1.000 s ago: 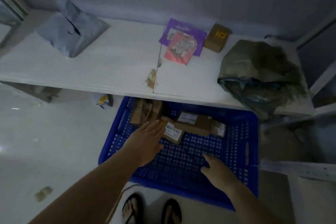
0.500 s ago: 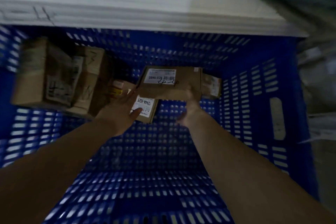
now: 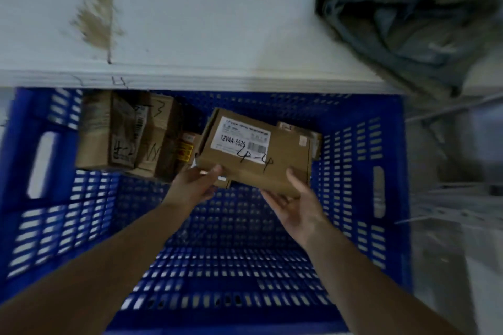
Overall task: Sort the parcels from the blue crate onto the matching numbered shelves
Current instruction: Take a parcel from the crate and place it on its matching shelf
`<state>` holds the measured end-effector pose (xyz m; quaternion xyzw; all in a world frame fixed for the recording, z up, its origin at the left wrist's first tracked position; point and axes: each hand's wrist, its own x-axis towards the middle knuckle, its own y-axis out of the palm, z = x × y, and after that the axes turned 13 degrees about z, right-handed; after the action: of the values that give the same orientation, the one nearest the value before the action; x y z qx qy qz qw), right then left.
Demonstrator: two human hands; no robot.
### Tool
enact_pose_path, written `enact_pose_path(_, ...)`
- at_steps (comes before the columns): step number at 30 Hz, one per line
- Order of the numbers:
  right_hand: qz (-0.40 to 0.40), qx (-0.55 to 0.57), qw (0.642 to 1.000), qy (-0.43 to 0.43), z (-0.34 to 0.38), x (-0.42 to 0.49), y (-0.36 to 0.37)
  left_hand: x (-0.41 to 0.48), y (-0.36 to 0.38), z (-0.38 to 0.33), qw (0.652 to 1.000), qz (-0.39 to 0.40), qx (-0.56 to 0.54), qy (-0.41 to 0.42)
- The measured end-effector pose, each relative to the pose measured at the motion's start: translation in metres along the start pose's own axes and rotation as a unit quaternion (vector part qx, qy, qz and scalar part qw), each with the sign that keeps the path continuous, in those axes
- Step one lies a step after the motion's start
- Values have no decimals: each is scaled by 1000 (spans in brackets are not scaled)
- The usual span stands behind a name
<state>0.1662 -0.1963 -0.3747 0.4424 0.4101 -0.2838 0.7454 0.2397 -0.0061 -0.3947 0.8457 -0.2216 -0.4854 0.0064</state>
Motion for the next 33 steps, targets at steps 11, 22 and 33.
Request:
enact_pose_path(11,35,-304,951,-48,68,-215,56,-203,42,-113,995,37,-6,98)
enact_pose_path(22,84,-423,815,-387,99,-441,141,-423,111,-214,904,-20,173,390)
enact_pose_path(33,66,-459,676,-573,94,-793,199,-743,171,-268,717,-32,267,643)
